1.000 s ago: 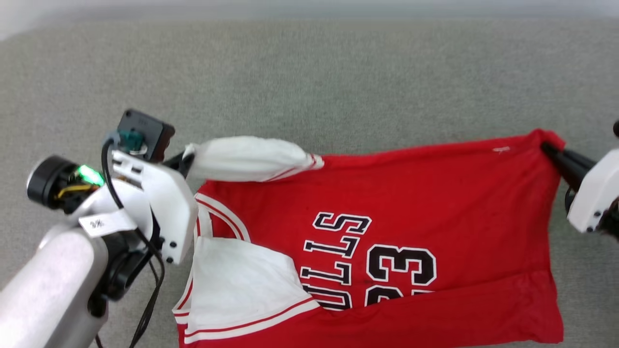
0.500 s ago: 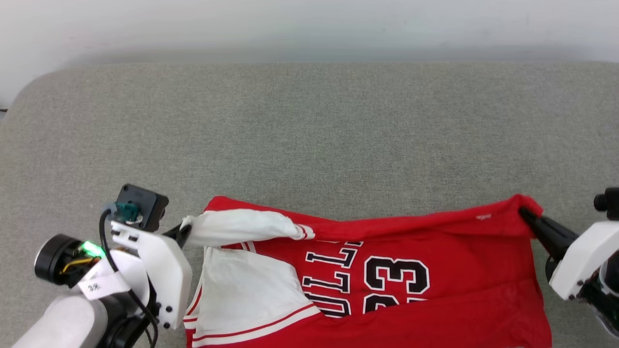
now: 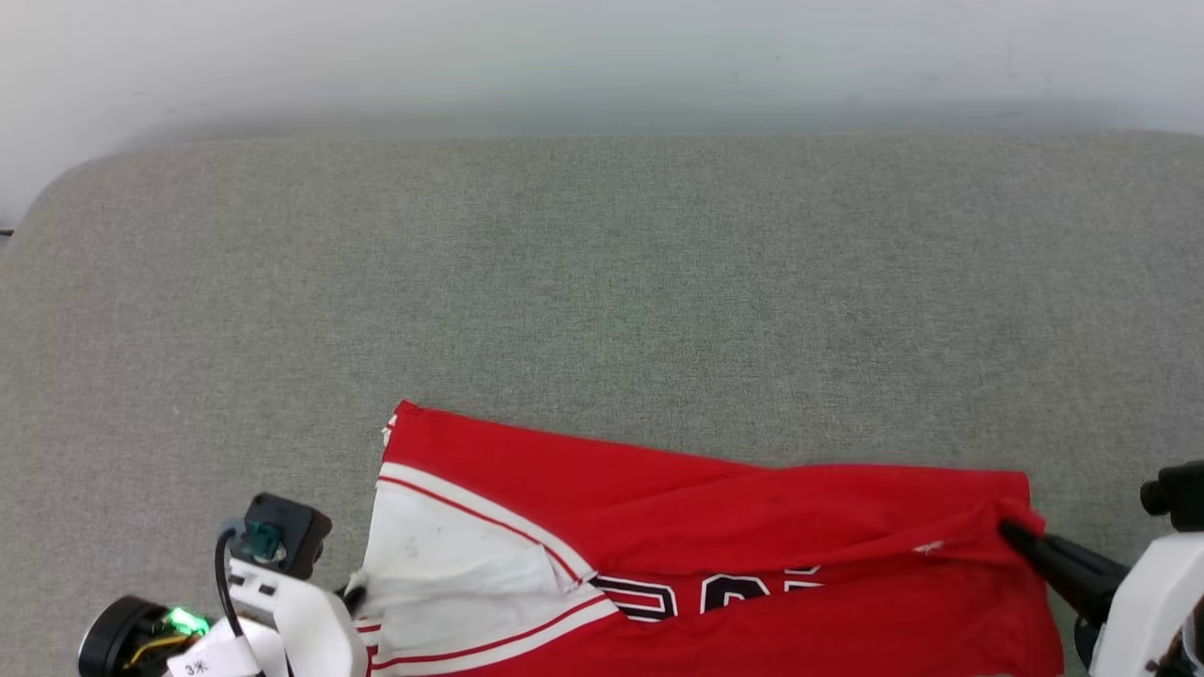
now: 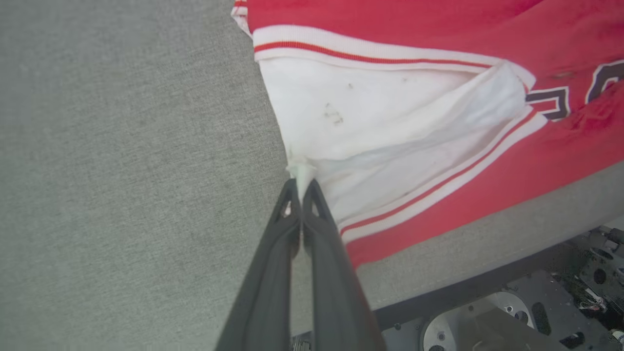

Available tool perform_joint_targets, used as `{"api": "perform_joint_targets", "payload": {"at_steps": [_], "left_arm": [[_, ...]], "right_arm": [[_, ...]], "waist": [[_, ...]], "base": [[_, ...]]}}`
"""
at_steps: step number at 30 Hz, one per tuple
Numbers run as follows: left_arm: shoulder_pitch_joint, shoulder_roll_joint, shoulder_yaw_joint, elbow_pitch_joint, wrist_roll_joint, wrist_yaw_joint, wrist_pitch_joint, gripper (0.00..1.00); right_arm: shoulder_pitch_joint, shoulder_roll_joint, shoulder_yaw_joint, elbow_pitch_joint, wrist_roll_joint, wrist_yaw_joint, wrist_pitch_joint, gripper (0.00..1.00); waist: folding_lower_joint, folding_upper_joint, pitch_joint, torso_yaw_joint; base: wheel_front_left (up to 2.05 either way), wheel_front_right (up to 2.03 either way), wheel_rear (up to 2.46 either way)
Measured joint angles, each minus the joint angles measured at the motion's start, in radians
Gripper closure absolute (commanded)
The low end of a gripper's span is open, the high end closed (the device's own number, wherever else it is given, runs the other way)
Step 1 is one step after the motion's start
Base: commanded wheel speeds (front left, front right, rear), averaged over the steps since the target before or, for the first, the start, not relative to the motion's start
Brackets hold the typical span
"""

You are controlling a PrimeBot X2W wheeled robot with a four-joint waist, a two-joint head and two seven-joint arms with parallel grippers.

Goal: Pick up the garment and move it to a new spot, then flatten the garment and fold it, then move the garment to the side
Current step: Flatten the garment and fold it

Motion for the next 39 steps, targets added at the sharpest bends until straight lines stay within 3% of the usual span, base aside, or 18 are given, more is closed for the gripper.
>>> {"api": "perform_joint_targets", "payload": {"at_steps": [6,15,16,17,18,29,33,39], "left_arm": [[0.034,-0.009,-0.030,0.050,-0.016,-0.023,-0.006,1.00],[0.008,-0.053,-0.069,0.145,-0.004,-0.065,-0.037,1.00],[0.002,-0.056,-0.072,0.155,0.000,-0.071,-0.041,0.76],[-0.003,-0.058,-0.077,0.162,0.006,-0.074,-0.045,0.15],[-0.008,-0.061,-0.080,0.169,0.007,-0.078,-0.049,0.00],[-0.001,-0.079,-0.044,0.208,0.006,-0.064,-0.158,0.00],[-0.002,-0.100,-0.001,0.182,0.023,-0.040,-0.271,0.00],[-0.010,-0.188,0.048,0.177,0.082,0.008,-0.517,0.00]], "right_arm": [[0.025,-0.095,0.072,-0.039,-0.001,0.000,0.005,1.00],[-0.007,-0.123,0.160,-0.010,-0.045,0.000,-0.029,1.00],[-0.014,-0.123,0.168,-0.005,-0.048,0.000,-0.036,0.49],[-0.022,-0.123,0.173,0.001,-0.052,0.000,-0.045,0.00],[-0.030,-0.122,0.180,0.007,-0.049,0.000,-0.045,0.00],[-0.047,-0.133,0.223,-0.014,0.037,0.000,-0.034,0.00],[-0.043,-0.145,0.172,-0.044,0.116,0.000,-0.016,0.00],[-0.025,-0.129,0.086,-0.017,0.197,0.000,0.028,0.00]], "waist": [[0.0000,0.0000,-0.007,-0.003],[0.0000,0.0000,0.012,-0.006],[0.0000,0.0000,0.015,-0.006],[0.0000,0.0000,0.017,-0.006],[0.0000,0.0000,0.019,-0.006],[0.0001,0.0000,-0.044,-0.018],[0.0000,0.0000,-0.080,-0.026],[0.0000,0.0000,-0.093,-0.027]], "base": [[0.00,0.00,0.00],[0.00,0.00,0.00],[0.00,0.00,0.00],[0.00,0.00,0.00],[0.00,0.00,0.00],[0.00,0.00,0.00],[0.00,0.00,0.00],[0.00,0.00,0.00]]}}
